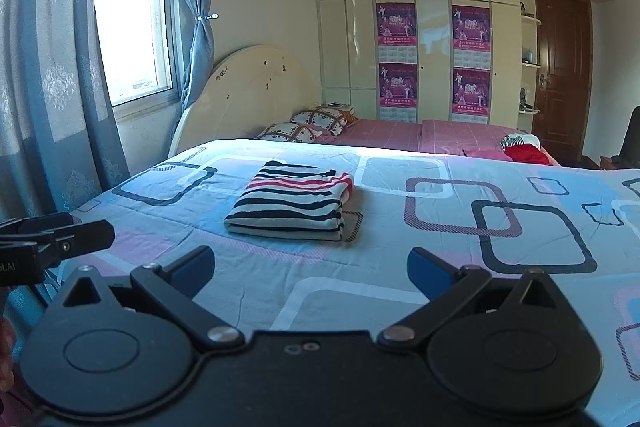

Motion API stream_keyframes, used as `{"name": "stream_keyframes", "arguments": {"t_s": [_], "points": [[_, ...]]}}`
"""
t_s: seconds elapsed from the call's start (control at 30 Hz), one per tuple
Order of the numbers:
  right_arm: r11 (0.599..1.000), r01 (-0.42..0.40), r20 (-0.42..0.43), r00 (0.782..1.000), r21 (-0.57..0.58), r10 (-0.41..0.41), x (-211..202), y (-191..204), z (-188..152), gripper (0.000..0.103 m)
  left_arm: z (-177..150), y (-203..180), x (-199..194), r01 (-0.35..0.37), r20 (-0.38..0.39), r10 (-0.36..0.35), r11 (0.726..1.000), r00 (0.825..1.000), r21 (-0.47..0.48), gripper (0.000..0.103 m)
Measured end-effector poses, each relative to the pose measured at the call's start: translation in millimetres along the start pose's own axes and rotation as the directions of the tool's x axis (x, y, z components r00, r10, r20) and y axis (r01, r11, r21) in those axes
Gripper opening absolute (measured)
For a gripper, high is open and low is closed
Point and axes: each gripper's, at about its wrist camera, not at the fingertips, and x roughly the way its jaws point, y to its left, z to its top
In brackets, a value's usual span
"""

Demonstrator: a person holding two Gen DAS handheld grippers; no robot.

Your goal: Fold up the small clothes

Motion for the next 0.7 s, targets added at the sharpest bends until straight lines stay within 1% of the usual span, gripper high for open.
{"name": "stream_keyframes", "arguments": {"t_s": [0.7], "points": [[0.999,0.015,0.005,1.000,0.038,-0.016,2,-6,1,0.102,5,-12,12,0.021,-0.009,-0.021,0.999,1.000,0.028,0.103]]}}
